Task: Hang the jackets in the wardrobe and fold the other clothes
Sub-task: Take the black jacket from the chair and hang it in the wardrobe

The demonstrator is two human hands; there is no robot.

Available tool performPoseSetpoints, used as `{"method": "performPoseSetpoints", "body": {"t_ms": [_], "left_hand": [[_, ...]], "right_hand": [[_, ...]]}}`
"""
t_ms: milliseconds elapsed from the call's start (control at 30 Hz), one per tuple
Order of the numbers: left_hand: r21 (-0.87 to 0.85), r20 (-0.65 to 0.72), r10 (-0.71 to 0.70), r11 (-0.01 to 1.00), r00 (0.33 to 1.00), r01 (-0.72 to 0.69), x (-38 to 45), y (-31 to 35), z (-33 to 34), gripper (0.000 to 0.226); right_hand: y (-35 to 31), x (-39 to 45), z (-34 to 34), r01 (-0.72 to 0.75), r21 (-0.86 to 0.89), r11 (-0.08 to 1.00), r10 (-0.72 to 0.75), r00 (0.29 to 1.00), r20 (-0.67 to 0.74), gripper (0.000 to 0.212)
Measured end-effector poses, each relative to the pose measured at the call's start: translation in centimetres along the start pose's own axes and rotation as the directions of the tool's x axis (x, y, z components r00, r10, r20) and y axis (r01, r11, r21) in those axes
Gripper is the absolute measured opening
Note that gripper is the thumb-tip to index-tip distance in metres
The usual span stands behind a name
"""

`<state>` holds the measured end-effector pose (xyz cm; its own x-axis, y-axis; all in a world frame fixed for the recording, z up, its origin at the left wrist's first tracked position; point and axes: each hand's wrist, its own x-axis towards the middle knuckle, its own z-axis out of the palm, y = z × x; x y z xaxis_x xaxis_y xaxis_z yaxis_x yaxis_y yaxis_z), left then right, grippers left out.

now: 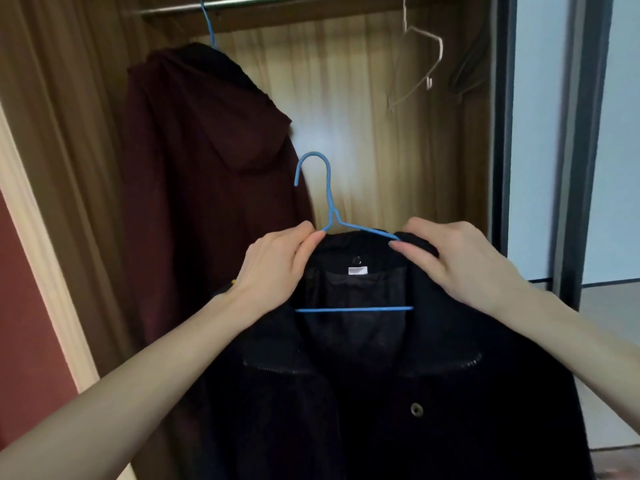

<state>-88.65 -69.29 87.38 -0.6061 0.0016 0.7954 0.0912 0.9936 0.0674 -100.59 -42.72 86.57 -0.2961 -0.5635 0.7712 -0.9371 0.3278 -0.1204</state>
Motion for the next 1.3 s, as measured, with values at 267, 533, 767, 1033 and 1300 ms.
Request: {"method": "performPoseSetpoints", "body": {"t_ms": [267,533,767,1033,1300], "left_hand": [[-0.112,-0.066,-0.159,0.982,0.985,0.151,8.5,0.1,0.0,0.037],[-0.165,-0.073,-0.148,0.977,0.986,0.134,14.6,-3.1,1.4,0.063],[-0.064,0.015,-0.010,0.998,1.000,0.011,19.0,-9.2,2.1,0.074],[-0.122,-0.010,-0.046,0.992,0.999,0.044,25.2,-13.9,1.2,0.073],[-0.271,-0.007,-0.052,0.961,0.999,0.048,31.7,-15.4,2.4,0.082]], "right_hand": [[-0.8,7.4,-4.3,-0.104,-0.141,0.985,0.083,0.986,-0.147,0.024],[-0.2,15.0,-5.1,-0.195,-0.329,0.924,0.072,0.934,-0.351,0.024],[-0.5,21.9,-3.7,-0.248,-0.395,0.885,0.075,0.912,-0.404,0.022],[-0.9,29.2,-1.8,-0.235,-0.442,0.865,0.038,0.911,-0.410,0.019],[-0.4,36.8,-2.8,-0.307,-0.540,0.784,0.073,0.909,-0.410,0.022]]}}
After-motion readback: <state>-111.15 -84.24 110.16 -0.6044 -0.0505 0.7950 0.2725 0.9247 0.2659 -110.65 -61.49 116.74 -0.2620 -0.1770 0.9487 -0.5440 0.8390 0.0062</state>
